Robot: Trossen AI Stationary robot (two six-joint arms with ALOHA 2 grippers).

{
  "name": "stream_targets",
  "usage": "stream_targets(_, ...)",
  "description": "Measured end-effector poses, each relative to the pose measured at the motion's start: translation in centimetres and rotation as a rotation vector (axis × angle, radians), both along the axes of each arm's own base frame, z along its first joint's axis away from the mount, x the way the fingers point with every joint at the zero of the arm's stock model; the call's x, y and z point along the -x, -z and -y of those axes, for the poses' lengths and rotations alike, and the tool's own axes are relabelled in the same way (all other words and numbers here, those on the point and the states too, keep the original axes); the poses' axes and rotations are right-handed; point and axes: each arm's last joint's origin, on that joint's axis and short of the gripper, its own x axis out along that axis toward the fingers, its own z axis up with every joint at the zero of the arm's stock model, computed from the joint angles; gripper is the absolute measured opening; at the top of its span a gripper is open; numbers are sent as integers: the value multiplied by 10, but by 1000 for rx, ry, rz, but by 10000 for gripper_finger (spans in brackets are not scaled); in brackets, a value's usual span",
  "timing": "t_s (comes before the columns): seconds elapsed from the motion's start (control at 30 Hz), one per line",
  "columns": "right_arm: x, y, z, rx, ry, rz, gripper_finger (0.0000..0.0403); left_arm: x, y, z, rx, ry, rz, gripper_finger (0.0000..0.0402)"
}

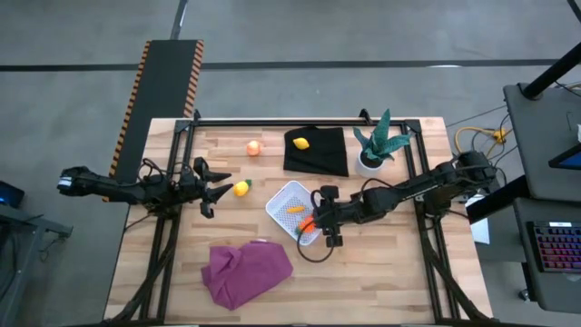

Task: Pick and placing Produce into tupperware
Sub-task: Put the small peach into the white bin

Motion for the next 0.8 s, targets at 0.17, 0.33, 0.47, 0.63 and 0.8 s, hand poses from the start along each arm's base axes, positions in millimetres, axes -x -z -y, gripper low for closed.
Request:
stream_targets(0.17,1,-3,0,-1,1,7,194,0,0,0,0,0,0,142)
stream_targets(0.33,10,-27,3,-11,38,83,187,0,0,0,0,0,-1,142)
stream_targets(0.47,32,-62,7,-38,65,184,177,0,0,0,1,0,-1,142)
stream_targets(0.63,80,-92,14,-79,78,309,165,0,0,0,1,0,-1,142)
stream_targets(0.8,127,-76,27,-108,144,364,156,0,0,0,1,0,-1,142)
